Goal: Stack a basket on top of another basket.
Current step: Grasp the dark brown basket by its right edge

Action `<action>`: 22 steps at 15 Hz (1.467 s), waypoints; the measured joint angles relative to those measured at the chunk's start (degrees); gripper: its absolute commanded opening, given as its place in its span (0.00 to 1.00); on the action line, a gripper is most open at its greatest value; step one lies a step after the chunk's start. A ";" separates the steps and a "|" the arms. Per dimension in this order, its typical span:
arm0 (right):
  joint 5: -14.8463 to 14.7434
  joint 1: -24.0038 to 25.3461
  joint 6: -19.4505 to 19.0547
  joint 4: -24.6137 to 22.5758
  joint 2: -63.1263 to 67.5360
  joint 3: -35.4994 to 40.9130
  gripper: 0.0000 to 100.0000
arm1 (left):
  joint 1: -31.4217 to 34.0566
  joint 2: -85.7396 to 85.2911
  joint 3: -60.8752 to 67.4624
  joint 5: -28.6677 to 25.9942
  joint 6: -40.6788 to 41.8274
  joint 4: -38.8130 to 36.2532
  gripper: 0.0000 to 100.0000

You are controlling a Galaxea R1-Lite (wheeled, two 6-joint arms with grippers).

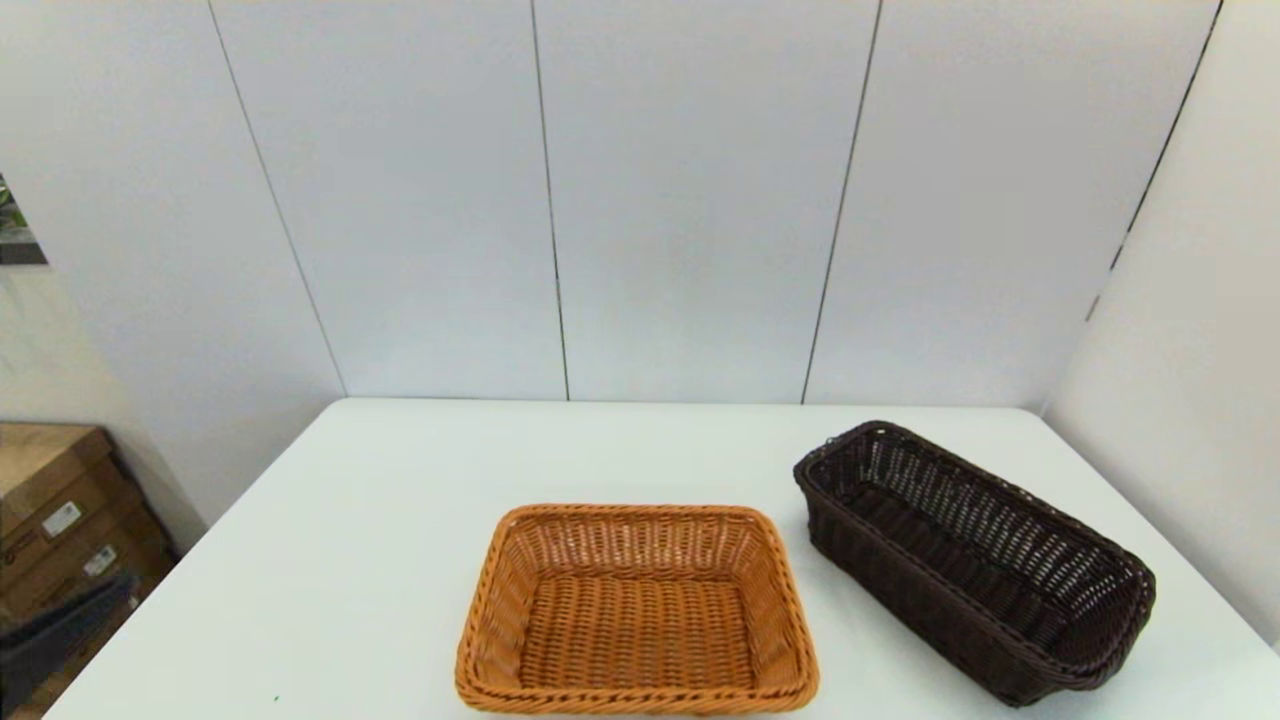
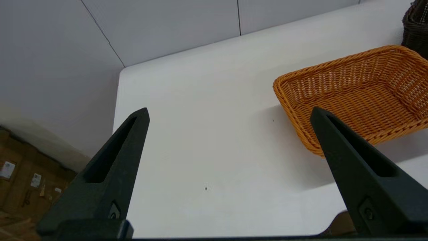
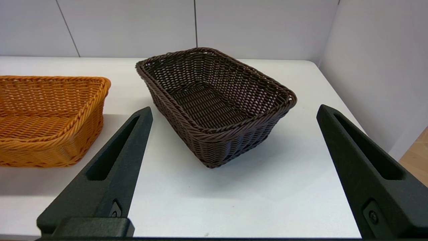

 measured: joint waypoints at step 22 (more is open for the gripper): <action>0.00 -0.02 -0.02 0.00 0.00 0.02 1.00 | 10.74 -31.37 25.60 -0.27 -2.32 -7.27 1.00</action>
